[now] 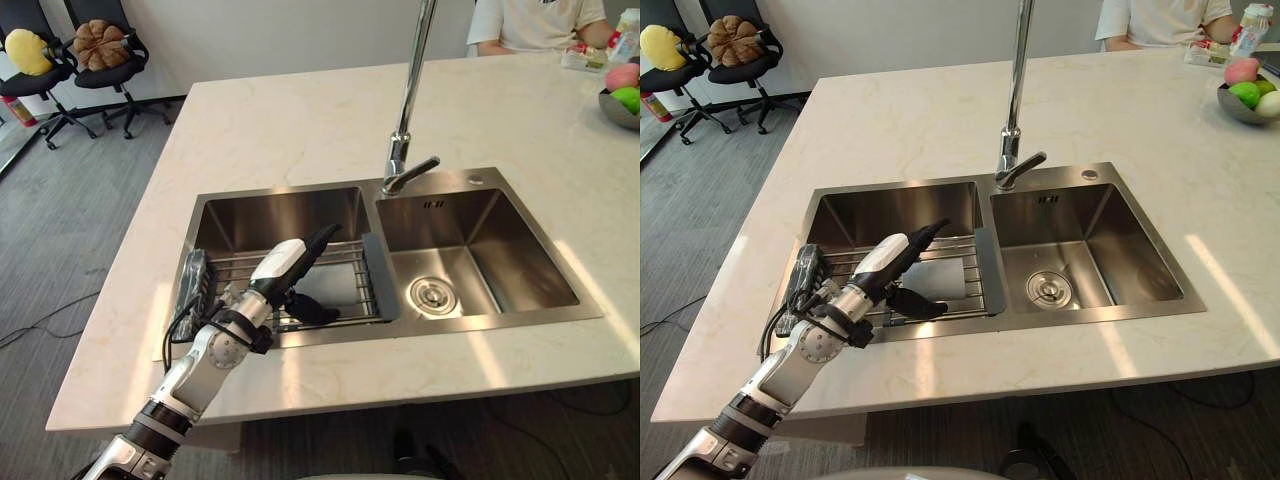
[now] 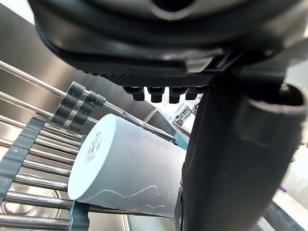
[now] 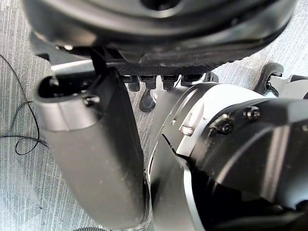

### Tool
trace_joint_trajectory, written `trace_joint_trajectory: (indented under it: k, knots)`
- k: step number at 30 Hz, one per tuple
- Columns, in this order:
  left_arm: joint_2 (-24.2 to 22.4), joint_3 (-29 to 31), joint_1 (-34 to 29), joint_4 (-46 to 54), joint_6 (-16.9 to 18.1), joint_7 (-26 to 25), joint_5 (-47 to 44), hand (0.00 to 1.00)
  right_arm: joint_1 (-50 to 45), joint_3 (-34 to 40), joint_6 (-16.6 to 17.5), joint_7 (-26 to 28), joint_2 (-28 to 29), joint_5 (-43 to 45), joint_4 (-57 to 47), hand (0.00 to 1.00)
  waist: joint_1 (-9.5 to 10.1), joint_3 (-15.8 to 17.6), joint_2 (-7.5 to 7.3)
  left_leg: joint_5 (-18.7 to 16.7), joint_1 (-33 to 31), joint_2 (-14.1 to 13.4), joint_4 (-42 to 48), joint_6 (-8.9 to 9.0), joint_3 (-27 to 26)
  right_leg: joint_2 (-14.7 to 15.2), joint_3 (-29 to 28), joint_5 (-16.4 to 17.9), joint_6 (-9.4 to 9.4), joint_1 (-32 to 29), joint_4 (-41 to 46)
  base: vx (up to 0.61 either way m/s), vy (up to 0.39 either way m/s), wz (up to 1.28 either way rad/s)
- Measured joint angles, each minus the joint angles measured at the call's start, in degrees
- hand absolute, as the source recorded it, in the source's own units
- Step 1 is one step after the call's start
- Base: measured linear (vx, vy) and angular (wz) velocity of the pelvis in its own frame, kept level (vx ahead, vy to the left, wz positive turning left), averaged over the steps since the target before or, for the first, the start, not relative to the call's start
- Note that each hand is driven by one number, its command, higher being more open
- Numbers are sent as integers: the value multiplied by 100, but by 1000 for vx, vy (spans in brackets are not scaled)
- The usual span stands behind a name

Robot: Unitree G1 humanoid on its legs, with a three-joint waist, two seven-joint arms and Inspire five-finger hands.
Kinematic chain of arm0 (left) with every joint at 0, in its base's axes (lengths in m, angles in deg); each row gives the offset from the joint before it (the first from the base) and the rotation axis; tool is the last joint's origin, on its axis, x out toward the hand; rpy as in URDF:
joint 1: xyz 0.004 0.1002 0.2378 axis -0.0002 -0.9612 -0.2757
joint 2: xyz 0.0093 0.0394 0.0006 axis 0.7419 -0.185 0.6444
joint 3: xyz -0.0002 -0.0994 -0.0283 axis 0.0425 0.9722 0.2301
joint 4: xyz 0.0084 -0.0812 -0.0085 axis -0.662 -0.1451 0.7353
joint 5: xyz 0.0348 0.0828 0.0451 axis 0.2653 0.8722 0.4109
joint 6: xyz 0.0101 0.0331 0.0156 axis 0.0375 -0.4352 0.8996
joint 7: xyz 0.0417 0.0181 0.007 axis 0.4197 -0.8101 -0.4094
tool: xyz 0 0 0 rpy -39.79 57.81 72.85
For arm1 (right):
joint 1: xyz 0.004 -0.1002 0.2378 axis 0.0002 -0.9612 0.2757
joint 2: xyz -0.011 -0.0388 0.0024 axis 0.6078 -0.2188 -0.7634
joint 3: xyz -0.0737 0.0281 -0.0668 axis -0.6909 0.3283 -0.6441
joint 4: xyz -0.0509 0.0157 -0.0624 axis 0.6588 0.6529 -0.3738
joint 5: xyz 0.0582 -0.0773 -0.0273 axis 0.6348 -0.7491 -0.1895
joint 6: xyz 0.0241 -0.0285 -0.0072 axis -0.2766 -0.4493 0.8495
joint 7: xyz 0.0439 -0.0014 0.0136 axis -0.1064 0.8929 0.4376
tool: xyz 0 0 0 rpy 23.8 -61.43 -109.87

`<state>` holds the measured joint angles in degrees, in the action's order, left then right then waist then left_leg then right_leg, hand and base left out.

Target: Walk over to the sink, pick up the cup, carry it to the dishwasher, place the cup inside the dishwasher, then close the dishwasher door

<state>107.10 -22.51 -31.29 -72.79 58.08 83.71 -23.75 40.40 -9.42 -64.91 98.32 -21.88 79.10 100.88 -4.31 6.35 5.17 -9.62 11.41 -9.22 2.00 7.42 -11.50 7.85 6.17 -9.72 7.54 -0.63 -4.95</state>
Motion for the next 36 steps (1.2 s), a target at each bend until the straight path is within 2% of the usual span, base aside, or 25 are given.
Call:
trace_joint_trajectory:
  k: [5,11,20,28,36]
  knots:
    - [301,-159,247,56,-54,742,-63,100,-19,-12,-11,10,-9,-1,-1,100,12,-1,0,0,23,0,3,0,23,8,38,1,0,46,2,-12,-3,1]
    - [628,-392,459,232,-330,1226,-461,100,-32,-133,-57,73,-71,-3,-6,100,-12,-2,1,0,18,2,8,-1,34,13,47,1,-1,47,3,0,0,0]
    - [1027,-628,877,240,-522,1785,-1127,100,-66,-133,-116,161,-79,-16,-28,100,-124,-6,4,0,15,5,11,-1,39,19,59,1,0,48,6,0,0,0]
    - [1235,-871,1139,241,-671,1836,-1526,100,-104,-129,-208,251,-120,-22,-30,100,-147,-12,8,0,13,5,15,-1,35,19,59,1,0,47,7,0,0,0]
    - [1301,-887,1205,153,-665,1832,-1744,100,-149,-117,-239,270,-120,-21,-86,100,-166,-18,7,0,9,7,16,-1,24,19,52,1,0,38,9,0,0,0]
